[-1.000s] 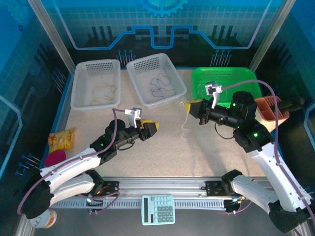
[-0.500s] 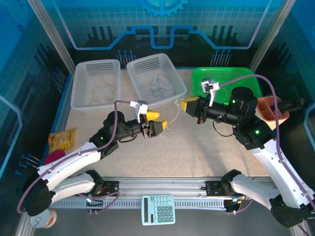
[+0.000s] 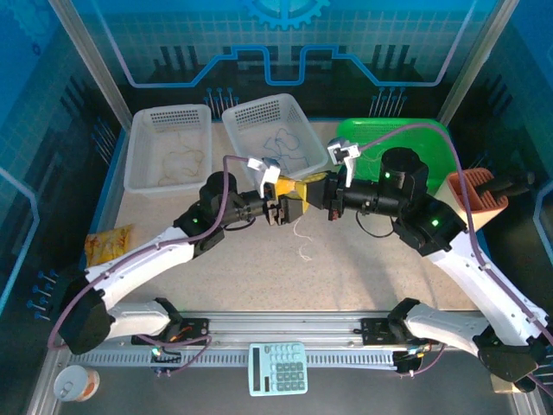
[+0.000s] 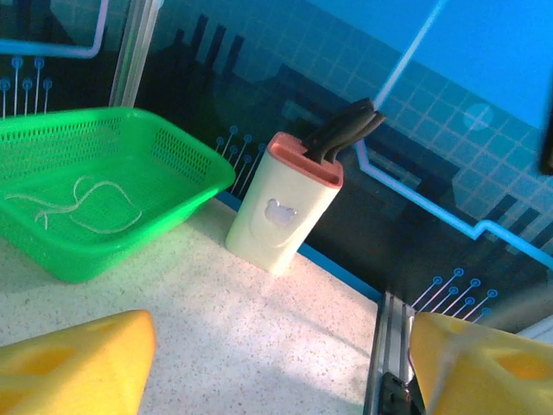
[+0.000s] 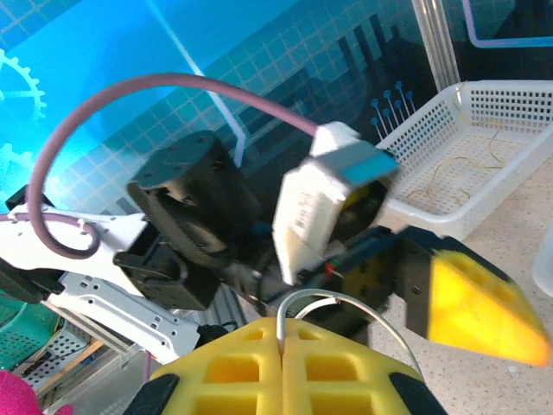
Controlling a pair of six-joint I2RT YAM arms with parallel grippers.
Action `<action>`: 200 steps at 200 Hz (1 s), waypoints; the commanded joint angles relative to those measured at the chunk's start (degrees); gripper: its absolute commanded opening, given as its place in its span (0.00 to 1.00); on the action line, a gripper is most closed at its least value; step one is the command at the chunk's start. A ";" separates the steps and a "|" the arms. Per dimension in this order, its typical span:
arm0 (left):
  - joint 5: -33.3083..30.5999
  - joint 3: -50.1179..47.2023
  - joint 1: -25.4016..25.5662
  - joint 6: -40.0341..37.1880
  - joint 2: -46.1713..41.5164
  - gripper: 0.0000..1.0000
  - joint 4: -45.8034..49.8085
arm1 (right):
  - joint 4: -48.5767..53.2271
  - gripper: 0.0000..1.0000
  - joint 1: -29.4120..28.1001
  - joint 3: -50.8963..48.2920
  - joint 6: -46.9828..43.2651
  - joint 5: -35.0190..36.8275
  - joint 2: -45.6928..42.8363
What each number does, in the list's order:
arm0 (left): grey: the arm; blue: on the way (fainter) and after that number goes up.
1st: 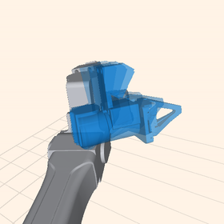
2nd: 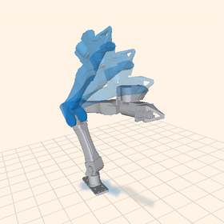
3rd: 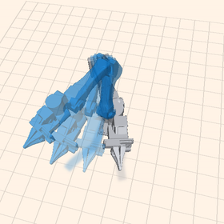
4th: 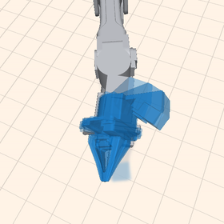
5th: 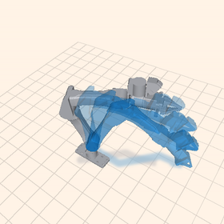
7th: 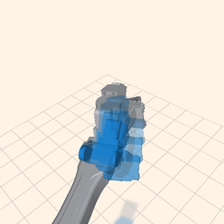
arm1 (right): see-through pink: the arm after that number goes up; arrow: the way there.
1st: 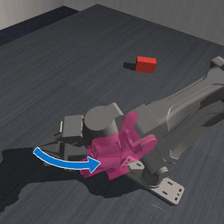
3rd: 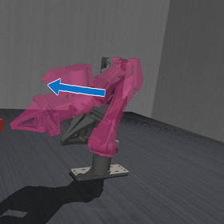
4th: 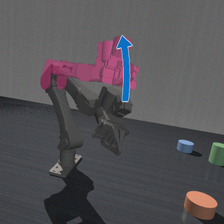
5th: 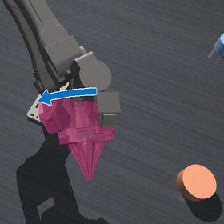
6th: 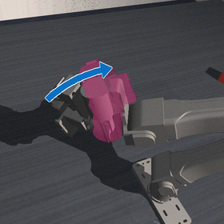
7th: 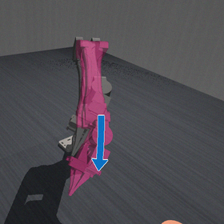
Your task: Untangle the cables
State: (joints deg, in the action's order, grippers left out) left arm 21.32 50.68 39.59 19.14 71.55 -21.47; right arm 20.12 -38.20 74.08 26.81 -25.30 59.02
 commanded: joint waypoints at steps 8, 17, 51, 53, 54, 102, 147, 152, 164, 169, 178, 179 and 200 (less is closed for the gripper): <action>0.87 -1.36 0.34 1.36 1.90 0.61 -5.74 | -0.73 0.00 -0.66 4.97 -1.21 2.66 -0.38; 0.87 -2.87 0.39 2.46 2.14 0.55 -7.89 | -0.70 0.00 -0.71 6.16 -1.35 3.13 -0.25; 1.26 -7.50 0.40 6.17 3.37 0.26 -14.78 | -1.63 0.00 -0.74 9.90 -1.45 4.98 0.47; 1.26 -7.63 0.35 6.31 3.45 0.24 -14.99 | -1.72 0.00 -0.74 10.11 -1.42 5.12 0.52; 1.31 -7.75 0.33 6.37 3.48 0.24 -15.13 | -1.78 0.00 -0.74 10.20 -1.41 5.19 0.54; 0.84 -10.83 0.34 7.67 4.64 0.07 -18.46 | -4.66 0.00 -0.43 13.99 -1.32 8.29 2.21; 1.17 -13.31 0.36 10.34 7.15 0.06 -23.61 | -6.37 0.00 0.38 17.54 -0.23 8.52 4.59; 1.18 -13.46 0.31 10.52 7.28 0.06 -23.94 | -6.60 0.00 0.36 17.63 -0.05 8.25 4.73; 1.26 -13.74 0.39 10.89 7.54 0.06 -24.57 | -7.14 0.00 0.40 17.71 0.47 7.67 5.03; 1.25 -13.76 0.31 10.86 7.62 0.06 -24.69 | -7.49 0.00 0.46 17.61 0.65 7.46 5.13; 1.27 -13.72 0.33 10.98 7.89 0.10 -24.90 | -8.13 0.00 0.40 17.52 1.24 6.98 5.46; 1.27 -13.70 0.32 10.99 7.94 0.11 -24.96 | -8.19 0.00 0.45 17.51 1.28 6.95 5.43; 1.18 -13.35 0.31 11.14 8.68 0.16 -25.53 | -9.60 0.00 0.41 17.05 2.27 6.16 5.74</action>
State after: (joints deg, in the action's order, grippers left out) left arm 21.56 38.28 39.77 29.19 78.81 -45.98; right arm 16.93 -38.20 88.64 27.59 -17.61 65.28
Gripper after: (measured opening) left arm 0.146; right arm 0.062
